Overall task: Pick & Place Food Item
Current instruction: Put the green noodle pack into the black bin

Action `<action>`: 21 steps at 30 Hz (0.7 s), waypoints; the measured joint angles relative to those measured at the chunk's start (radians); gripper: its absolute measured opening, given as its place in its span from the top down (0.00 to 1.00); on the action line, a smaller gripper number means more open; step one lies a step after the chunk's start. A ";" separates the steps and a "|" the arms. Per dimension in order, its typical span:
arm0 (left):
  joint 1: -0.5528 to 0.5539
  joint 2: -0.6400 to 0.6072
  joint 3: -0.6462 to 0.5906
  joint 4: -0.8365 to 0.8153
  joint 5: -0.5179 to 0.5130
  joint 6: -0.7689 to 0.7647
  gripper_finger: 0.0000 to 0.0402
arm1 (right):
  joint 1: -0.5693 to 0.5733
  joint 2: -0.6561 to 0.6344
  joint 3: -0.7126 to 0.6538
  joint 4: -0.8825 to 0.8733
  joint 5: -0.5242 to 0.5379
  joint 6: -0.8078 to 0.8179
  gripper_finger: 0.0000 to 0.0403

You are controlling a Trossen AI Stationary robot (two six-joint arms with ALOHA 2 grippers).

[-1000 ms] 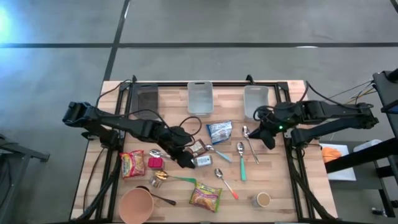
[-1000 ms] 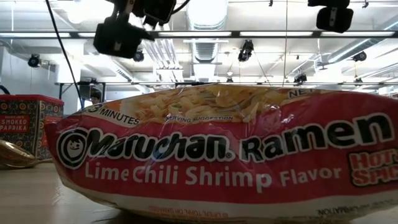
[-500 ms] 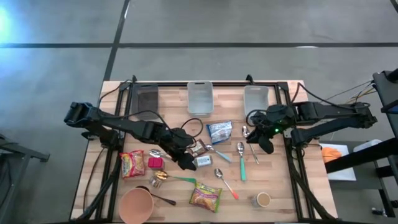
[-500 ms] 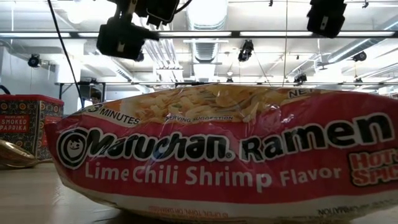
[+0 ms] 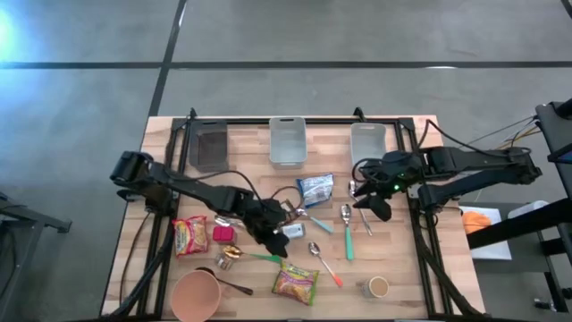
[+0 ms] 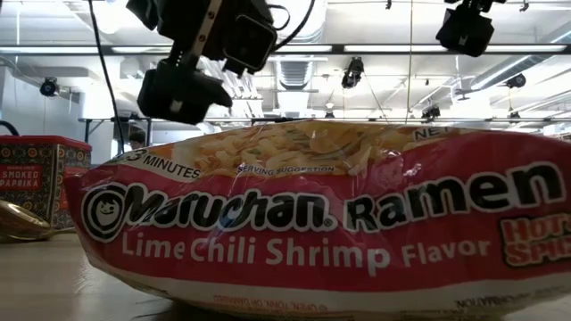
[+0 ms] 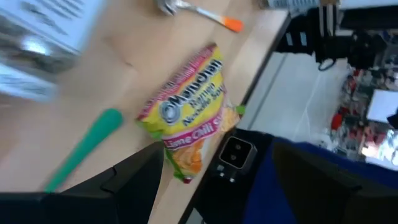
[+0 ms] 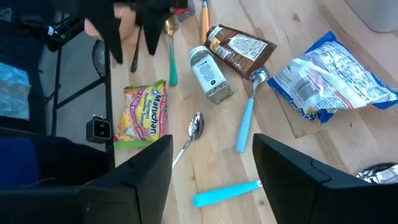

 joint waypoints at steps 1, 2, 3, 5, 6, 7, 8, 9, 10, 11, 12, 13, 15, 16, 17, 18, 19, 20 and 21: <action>-0.007 0.013 0.000 0.020 0.000 -0.007 0.25 | 0.000 -0.005 0.000 -0.001 0.000 0.000 0.46; -0.013 0.026 0.000 0.033 -0.001 -0.011 0.25 | 0.001 -0.010 0.000 -0.001 0.000 -0.001 0.46; -0.019 0.040 0.000 0.035 -0.006 -0.011 0.25 | 0.001 -0.015 0.000 -0.001 0.000 -0.003 0.46; -0.031 0.070 0.000 0.032 -0.021 -0.011 0.25 | 0.001 -0.024 0.000 -0.002 0.000 -0.008 0.46; -0.037 0.082 0.000 0.031 -0.024 -0.011 0.25 | 0.000 -0.026 0.000 -0.001 -0.001 -0.011 0.46; -0.043 0.096 0.000 0.034 -0.025 -0.011 0.25 | 0.001 -0.030 0.000 -0.002 -0.001 -0.012 0.46; -0.048 0.107 0.000 0.039 -0.026 -0.011 0.25 | 0.001 -0.033 0.000 -0.005 -0.001 -0.013 0.46; -0.053 0.119 0.000 0.044 -0.026 -0.011 0.25 | 0.001 -0.037 0.000 -0.010 -0.001 -0.014 0.46; -0.058 0.132 0.000 0.051 -0.027 -0.011 0.25 | 0.001 -0.040 0.000 -0.016 -0.002 -0.014 0.46; -0.060 0.141 0.000 0.055 -0.032 -0.010 0.25 | 0.001 -0.043 0.000 -0.017 -0.002 -0.022 0.46; -0.063 0.147 0.000 0.053 -0.042 -0.011 0.25 | 0.001 -0.049 0.000 -0.019 -0.003 -0.032 0.46; -0.065 0.152 0.000 0.053 -0.055 -0.011 0.25 | 0.001 -0.051 0.000 -0.025 -0.002 -0.041 0.46; -0.065 0.157 0.000 0.056 -0.085 -0.009 0.25 | 0.001 -0.056 0.000 -0.037 -0.002 -0.062 0.46; -0.065 0.160 0.000 0.056 -0.099 -0.006 0.25 | 0.001 -0.058 0.000 -0.041 -0.002 -0.066 0.46; -0.065 0.161 0.000 0.054 -0.108 -0.003 0.25 | 0.001 -0.058 0.000 -0.042 -0.002 -0.068 0.46; -0.065 0.165 0.000 0.056 -0.119 0.006 0.25 | 0.001 -0.059 0.000 -0.039 -0.002 -0.069 0.46; -0.065 0.166 0.000 0.057 -0.128 0.018 0.25 | 0.001 -0.059 0.000 -0.038 -0.002 -0.069 0.46; -0.065 0.167 0.000 0.052 -0.131 0.031 0.25 | 0.001 -0.059 0.000 -0.039 -0.002 -0.070 0.46; -0.065 0.167 0.000 0.047 -0.135 0.040 0.25 | 0.001 -0.059 0.000 -0.039 -0.002 -0.070 0.46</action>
